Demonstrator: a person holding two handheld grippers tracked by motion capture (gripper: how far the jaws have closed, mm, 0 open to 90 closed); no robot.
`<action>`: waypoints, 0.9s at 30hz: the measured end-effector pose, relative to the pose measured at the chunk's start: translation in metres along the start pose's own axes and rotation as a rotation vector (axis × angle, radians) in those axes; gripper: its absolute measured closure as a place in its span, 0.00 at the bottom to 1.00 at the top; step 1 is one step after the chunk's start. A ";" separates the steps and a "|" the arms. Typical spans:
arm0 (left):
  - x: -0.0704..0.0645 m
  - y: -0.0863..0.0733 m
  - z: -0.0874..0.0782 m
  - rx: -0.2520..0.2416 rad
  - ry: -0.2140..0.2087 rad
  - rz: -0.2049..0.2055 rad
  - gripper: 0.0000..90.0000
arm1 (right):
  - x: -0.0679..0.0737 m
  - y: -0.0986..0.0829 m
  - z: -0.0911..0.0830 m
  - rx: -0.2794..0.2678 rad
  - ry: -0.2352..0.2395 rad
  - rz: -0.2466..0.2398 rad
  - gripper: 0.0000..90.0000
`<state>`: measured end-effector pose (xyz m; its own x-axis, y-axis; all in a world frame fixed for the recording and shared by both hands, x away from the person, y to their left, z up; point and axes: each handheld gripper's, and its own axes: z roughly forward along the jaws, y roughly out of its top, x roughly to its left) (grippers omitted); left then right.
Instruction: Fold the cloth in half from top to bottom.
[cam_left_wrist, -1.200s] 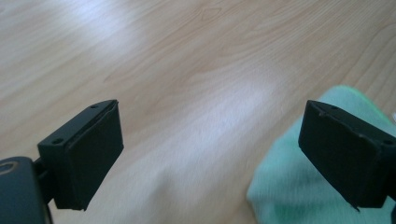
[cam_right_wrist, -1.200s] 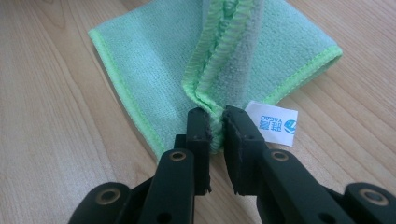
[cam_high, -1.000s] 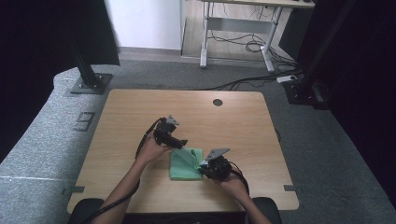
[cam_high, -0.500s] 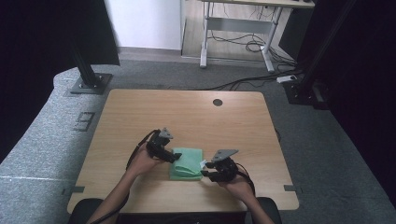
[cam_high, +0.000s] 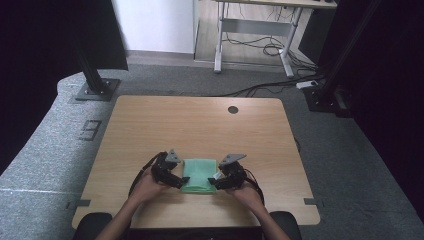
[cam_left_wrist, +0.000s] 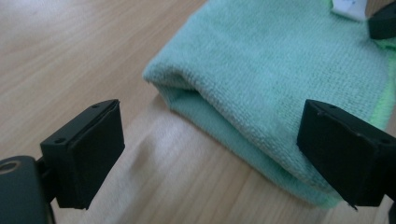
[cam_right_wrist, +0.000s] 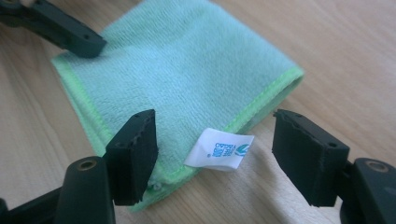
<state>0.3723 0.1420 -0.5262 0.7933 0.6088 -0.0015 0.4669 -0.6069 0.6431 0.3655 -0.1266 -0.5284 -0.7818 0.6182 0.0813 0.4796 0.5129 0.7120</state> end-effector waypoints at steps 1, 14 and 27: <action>-0.001 -0.002 0.001 0.003 0.007 -0.003 0.08 | 0.001 -0.001 0.002 0.009 0.002 -0.007 0.34; -0.002 -0.011 0.008 0.005 0.034 -0.023 0.08 | 0.005 -0.013 -0.012 0.023 -0.030 -0.025 0.34; -0.006 -0.016 0.008 -0.021 0.058 -0.067 0.08 | 0.009 -0.012 0.003 0.039 -0.059 -0.013 0.28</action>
<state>0.3631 0.1443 -0.5422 0.7363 0.6767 -0.0006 0.5094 -0.5537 0.6587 0.3538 -0.1256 -0.5385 -0.7637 0.6449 0.0301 0.4859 0.5434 0.6846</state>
